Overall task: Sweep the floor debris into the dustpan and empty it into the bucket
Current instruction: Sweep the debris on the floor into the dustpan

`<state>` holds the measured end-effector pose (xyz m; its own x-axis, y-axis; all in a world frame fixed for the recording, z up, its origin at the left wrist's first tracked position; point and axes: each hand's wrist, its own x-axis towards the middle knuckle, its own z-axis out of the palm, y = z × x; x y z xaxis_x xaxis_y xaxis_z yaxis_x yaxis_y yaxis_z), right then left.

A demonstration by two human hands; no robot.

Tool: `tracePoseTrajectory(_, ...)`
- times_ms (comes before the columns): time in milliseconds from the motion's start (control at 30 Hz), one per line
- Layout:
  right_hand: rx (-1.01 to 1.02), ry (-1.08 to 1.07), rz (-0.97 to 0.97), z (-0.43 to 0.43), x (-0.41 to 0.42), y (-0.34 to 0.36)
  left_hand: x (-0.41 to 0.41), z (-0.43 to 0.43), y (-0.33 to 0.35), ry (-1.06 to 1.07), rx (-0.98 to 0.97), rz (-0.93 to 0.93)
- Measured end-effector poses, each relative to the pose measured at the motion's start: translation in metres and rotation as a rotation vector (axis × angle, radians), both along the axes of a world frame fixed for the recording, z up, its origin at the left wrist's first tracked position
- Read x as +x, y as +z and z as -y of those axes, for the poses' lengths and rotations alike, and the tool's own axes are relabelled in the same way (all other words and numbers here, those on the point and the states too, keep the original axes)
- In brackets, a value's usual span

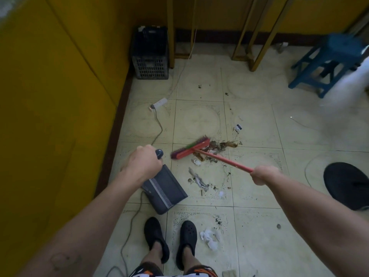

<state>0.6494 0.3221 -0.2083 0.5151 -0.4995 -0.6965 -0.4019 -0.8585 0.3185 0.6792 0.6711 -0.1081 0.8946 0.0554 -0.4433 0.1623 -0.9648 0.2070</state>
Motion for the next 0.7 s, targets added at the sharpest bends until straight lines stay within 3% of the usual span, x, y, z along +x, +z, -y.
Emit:
tracePoseTrajectory(367, 0.070, -0.070, -0.130, 0.034, -0.025, 0.060, 0.004, 0.051, 0.013, -0.074, 0.044, 0.042)
tracePoseTrajectory(700, 0.154, -0.098, -0.062, 0.055, -0.016, 0.091, 0.019, 0.077, 0.040, -0.111, 0.035, 0.086)
